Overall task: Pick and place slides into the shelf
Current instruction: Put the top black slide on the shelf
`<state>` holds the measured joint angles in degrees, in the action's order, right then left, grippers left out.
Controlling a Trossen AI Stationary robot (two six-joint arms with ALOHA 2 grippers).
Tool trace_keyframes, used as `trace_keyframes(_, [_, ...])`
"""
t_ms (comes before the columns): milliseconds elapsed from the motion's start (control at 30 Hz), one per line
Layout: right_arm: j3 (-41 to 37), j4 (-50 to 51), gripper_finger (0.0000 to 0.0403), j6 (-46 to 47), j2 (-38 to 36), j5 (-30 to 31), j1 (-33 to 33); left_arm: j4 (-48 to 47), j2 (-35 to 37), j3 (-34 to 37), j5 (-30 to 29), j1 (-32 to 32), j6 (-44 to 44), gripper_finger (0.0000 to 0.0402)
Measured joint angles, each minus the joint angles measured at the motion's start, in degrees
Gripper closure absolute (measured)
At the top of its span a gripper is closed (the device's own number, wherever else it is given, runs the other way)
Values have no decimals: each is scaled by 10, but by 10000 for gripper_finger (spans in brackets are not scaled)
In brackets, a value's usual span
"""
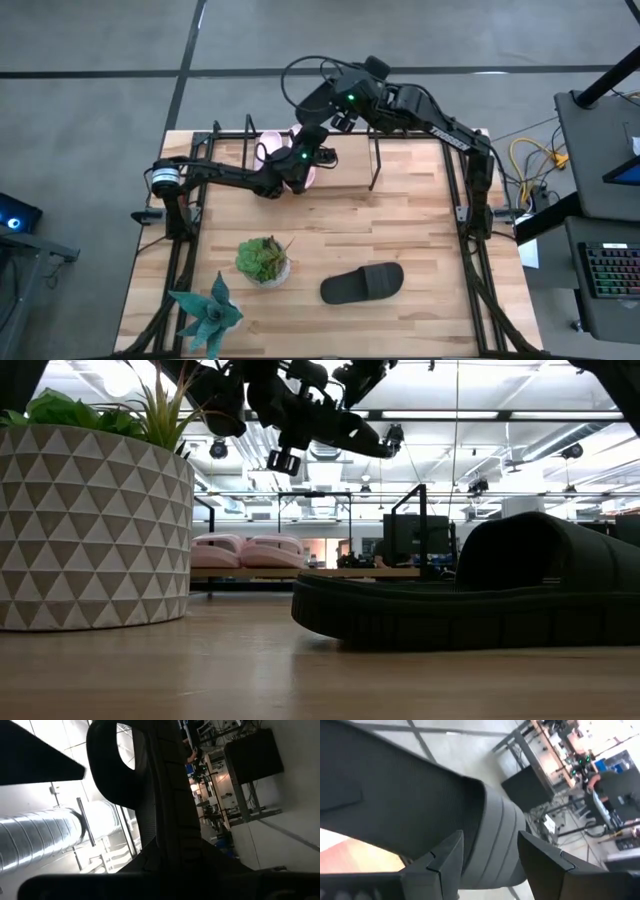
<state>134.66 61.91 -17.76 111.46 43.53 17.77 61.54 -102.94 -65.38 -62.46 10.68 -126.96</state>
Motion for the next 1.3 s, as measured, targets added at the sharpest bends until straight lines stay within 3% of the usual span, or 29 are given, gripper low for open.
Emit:
trace_keyframes(600, [3, 49, 225, 81, -5, 0, 2, -10, 0, -4, 12, 2, 2, 358])
trace_keyframes(1100, [2, 79, 225, 94, -7, -4, 0, -17, 0, -3, 80, -2, 5, 358])
trace_keyframes(1300, [2, 81, 225, 84, -7, 27, 3, -16, 0, -6, 98, -11, 6, 359])
